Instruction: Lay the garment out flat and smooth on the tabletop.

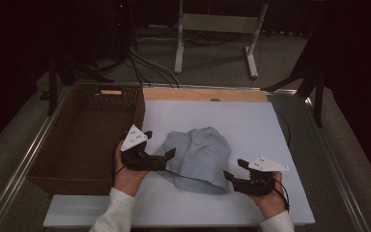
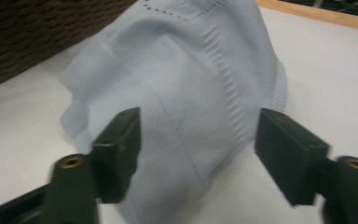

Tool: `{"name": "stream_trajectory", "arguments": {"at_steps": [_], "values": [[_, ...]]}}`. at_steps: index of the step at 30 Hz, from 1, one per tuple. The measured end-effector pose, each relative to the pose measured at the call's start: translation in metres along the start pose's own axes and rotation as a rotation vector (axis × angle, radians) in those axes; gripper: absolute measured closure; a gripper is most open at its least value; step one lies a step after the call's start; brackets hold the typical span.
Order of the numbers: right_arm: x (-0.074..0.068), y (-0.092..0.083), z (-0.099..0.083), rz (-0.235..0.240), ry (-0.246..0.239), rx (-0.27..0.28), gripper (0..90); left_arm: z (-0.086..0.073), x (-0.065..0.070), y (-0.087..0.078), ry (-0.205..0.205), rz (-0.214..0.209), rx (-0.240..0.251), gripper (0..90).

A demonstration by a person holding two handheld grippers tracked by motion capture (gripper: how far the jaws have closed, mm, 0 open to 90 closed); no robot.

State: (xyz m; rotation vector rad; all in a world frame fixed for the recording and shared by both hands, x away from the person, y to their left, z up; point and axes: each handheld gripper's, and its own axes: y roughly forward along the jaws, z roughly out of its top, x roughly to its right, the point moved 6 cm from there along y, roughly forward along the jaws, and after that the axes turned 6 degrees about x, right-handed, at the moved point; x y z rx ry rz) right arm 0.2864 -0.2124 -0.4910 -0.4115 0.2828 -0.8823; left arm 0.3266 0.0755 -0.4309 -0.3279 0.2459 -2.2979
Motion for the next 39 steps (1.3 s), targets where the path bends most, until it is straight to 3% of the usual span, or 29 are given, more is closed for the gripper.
{"name": "stream_trajectory", "arguments": {"at_steps": [5,15,24,34,39], "values": [[0.006,0.007,-0.003,-0.029,0.015,-0.011,22.7,-0.001,0.001,0.001,0.0,-0.004,-0.003,0.1],[0.021,0.025,-0.013,-0.063,0.058,-0.051,22.8,-0.001,0.001,0.002,-0.002,-0.007,-0.003,0.1],[0.024,0.039,-0.026,-0.066,0.07,-0.116,30.7,-0.001,0.002,0.002,0.0,-0.008,-0.004,0.1],[0.018,0.053,-0.036,-0.054,0.071,-0.203,38.0,-0.001,0.002,0.002,0.002,-0.008,-0.005,0.1],[0.014,0.058,-0.04,-0.034,0.072,-0.24,47.0,-0.001,0.002,0.001,0.003,-0.008,-0.004,0.1]]}}
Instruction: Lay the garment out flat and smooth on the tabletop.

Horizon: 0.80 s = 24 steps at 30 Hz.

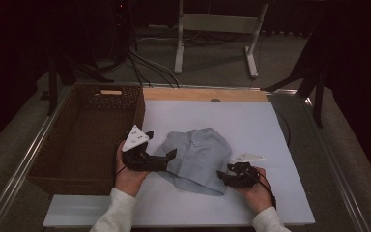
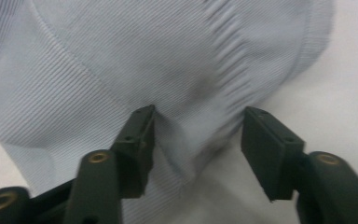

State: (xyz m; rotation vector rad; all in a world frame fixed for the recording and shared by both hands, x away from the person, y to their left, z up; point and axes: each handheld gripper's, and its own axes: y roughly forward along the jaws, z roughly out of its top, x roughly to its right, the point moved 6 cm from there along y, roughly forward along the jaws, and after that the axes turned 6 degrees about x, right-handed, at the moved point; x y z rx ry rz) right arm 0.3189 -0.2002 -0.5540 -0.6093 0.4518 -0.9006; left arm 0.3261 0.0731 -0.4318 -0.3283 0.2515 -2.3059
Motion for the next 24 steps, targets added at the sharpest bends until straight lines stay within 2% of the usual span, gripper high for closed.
{"name": "stream_trajectory", "arguments": {"at_steps": [4,8,10,13,15,16,17,24], "values": [[-0.002,0.004,-0.002,0.02,0.022,-0.031,52.9,0.0,0.0,0.0,0.0,-0.001,0.0,0.1],[0.0,0.003,-0.002,0.02,0.055,-0.036,51.8,0.001,0.0,-0.001,-0.001,0.0,0.005,0.1],[0.0,0.003,-0.003,0.011,0.051,-0.04,52.0,0.002,0.0,-0.002,-0.001,0.003,0.007,0.1],[-0.004,0.003,-0.003,0.015,0.031,-0.049,61.2,0.001,-0.001,-0.001,-0.002,0.002,0.004,0.1],[-0.006,0.002,-0.003,0.034,0.024,-0.054,71.8,0.0,0.0,0.0,0.001,0.0,0.001,0.1],[-0.006,0.002,-0.003,0.034,0.024,-0.054,71.8,0.0,0.0,0.0,0.001,0.0,0.001,0.1],[-0.007,0.001,-0.004,0.054,0.021,-0.056,80.8,0.0,0.001,0.0,0.003,-0.002,-0.001,0.1],[-0.005,-0.008,0.003,0.038,-0.002,-0.023,85.3,0.0,0.0,-0.001,0.0,0.001,0.001,0.1]]}}
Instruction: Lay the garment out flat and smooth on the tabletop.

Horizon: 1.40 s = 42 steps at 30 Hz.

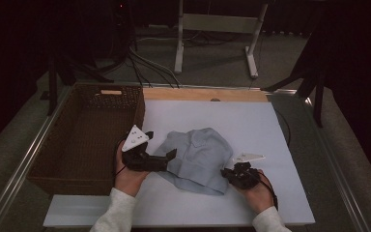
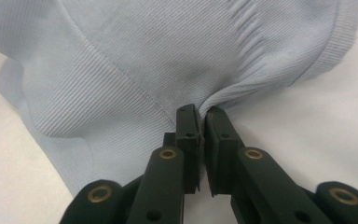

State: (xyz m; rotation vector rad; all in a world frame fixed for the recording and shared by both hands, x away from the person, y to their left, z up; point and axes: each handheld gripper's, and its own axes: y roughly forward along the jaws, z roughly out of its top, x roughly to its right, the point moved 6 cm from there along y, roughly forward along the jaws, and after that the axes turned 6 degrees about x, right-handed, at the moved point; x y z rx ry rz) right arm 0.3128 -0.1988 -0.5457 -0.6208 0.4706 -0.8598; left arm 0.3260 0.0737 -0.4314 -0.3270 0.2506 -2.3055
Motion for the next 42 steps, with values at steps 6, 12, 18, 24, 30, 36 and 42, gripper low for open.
{"name": "stream_trajectory", "arguments": {"at_steps": [6,12,18,24,30,36,42], "values": [[0.008,-0.018,0.006,-0.02,0.006,0.045,85.6,0.0,0.001,0.0,0.001,-0.002,0.003,0.1],[0.018,-0.032,0.006,-0.038,0.03,0.068,85.7,0.0,0.0,0.0,0.0,-0.002,0.002,0.1],[0.027,-0.039,0.005,-0.052,0.042,0.076,85.6,0.0,0.001,0.0,0.0,-0.003,-0.001,0.1],[0.035,-0.044,0.004,-0.071,0.05,0.083,85.6,0.0,0.001,0.0,0.001,-0.005,0.0,0.1],[0.046,-0.051,0.002,-0.103,0.064,0.088,85.6,-0.001,0.002,0.001,-0.001,-0.009,-0.001,0.1],[0.059,-0.058,-0.001,-0.128,0.085,0.092,85.5,-0.001,0.002,0.001,-0.002,-0.011,-0.003,0.1],[0.075,-0.067,-0.006,-0.192,0.101,0.09,85.4,0.001,0.002,0.0,-0.002,-0.008,0.005,0.1]]}}
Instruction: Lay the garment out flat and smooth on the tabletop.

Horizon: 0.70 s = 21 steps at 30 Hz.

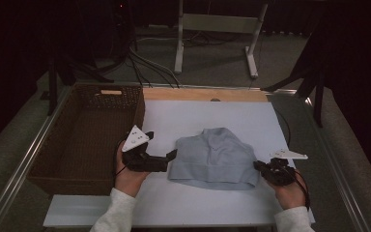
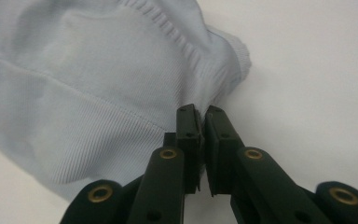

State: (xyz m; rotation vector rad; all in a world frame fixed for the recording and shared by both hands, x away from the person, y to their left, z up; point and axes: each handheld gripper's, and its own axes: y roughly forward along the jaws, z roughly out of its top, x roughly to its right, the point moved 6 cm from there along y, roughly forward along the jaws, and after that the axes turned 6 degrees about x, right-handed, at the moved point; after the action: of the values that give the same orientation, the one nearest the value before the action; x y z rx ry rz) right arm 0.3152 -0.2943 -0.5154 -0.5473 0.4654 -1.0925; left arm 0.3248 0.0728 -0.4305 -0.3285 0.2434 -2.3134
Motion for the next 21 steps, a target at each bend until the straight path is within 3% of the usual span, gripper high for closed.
{"name": "stream_trajectory", "arguments": {"at_steps": [5,10,18,21], "values": [[0.018,-0.005,-0.003,-0.065,0.022,-0.002,85.4,0.0,0.0,0.0,0.002,0.001,0.0,0.1],[0.023,-0.005,-0.005,-0.055,0.037,-0.009,84.0,0.0,0.0,0.0,0.002,0.0,-0.003,0.1],[0.022,-0.003,-0.003,-0.053,0.045,0.019,44.7,-0.001,0.0,0.001,0.003,-0.001,-0.004,0.1],[0.025,-0.002,-0.004,-0.072,0.065,0.019,35.5,-0.001,0.001,0.001,0.003,-0.002,-0.003,0.1]]}}
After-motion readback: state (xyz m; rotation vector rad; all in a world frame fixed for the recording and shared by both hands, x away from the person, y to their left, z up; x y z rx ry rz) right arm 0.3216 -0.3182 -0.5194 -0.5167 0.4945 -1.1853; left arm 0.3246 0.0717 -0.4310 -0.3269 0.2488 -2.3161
